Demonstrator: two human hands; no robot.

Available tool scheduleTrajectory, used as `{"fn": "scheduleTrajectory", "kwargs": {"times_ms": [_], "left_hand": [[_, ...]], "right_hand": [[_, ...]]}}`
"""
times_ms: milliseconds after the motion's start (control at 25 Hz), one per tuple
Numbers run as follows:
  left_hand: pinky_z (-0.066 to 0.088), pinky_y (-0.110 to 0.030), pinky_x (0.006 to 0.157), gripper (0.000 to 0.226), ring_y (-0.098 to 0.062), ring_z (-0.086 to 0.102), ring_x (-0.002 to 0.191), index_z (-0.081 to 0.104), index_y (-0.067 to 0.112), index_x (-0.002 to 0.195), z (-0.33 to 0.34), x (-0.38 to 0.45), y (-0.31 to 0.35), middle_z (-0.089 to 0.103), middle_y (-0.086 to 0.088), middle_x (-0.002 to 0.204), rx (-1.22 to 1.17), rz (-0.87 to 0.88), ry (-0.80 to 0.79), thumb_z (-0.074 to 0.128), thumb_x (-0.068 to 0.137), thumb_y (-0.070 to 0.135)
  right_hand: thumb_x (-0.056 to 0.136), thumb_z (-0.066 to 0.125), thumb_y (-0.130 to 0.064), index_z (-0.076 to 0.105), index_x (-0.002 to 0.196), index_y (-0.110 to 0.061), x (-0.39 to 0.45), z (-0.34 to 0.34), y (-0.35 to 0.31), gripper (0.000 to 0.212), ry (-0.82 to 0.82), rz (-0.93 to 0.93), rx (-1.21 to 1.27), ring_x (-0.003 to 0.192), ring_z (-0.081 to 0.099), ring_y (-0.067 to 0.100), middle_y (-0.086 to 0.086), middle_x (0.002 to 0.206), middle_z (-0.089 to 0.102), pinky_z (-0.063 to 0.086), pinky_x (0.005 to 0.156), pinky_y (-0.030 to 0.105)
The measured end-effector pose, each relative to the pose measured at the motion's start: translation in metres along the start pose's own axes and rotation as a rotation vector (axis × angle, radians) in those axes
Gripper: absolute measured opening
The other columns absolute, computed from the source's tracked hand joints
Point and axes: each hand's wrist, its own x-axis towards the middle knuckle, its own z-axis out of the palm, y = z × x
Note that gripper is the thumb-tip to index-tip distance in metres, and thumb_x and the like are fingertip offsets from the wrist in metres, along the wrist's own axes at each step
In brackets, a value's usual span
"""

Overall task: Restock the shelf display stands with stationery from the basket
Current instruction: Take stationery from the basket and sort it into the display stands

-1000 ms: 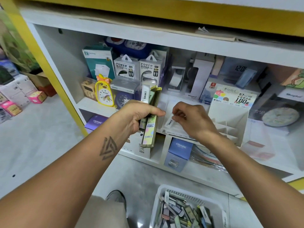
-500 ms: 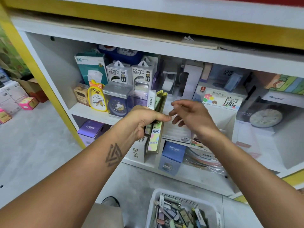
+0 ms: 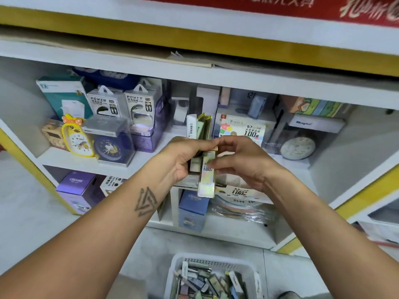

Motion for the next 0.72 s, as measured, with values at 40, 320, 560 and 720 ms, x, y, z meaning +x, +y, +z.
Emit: {"fn": "scheduleTrajectory", "kwargs": {"times_ms": [40,320,560,720], "left_hand": [[0.06,-0.042,0.063,0.038,-0.029,0.072,0.075,0.072,-0.001,0.105,0.004,0.003,0.0,0.075,-0.018,0.094,-0.007,0.005,0.0,0.084,0.07,0.009],[0.052,-0.027,0.046,0.016,-0.021,0.058,0.047,0.068,0.005,0.079,0.007,0.022,0.003,0.061,-0.01,0.06,-0.024,-0.02,0.078,0.082,0.071,0.002],[0.054,-0.03,0.051,0.024,-0.02,0.059,0.048,0.068,0.003,0.079,0.002,0.025,-0.002,0.062,-0.009,0.058,0.067,-0.039,0.084,0.087,0.065,0.004],[0.055,-0.03,0.054,0.021,-0.021,0.061,0.051,0.069,0.003,0.078,0.001,0.021,-0.008,0.063,-0.01,0.062,0.099,-0.059,0.024,0.086,0.067,0.007]], "right_hand": [[0.071,0.078,0.015,0.068,0.107,-0.005,-0.002,-0.006,-0.002,0.042,0.035,0.012,0.01,0.08,0.07,0.026,0.016,0.091,0.066,0.062,0.071,0.037],[0.087,0.073,-0.006,0.065,0.096,-0.019,0.005,-0.053,0.0,0.018,0.498,-0.286,-0.415,0.074,0.072,0.024,0.008,0.085,0.072,0.06,0.077,0.046],[0.09,0.072,-0.016,0.069,0.103,-0.018,0.019,-0.049,0.018,0.013,0.547,-0.442,-0.727,0.077,0.068,0.014,-0.004,0.089,0.072,0.055,0.076,0.033],[0.09,0.069,-0.011,0.062,0.103,-0.019,0.028,-0.04,0.027,0.016,0.463,-0.447,-0.786,0.077,0.067,0.02,0.001,0.09,0.071,0.053,0.069,0.034]]}}
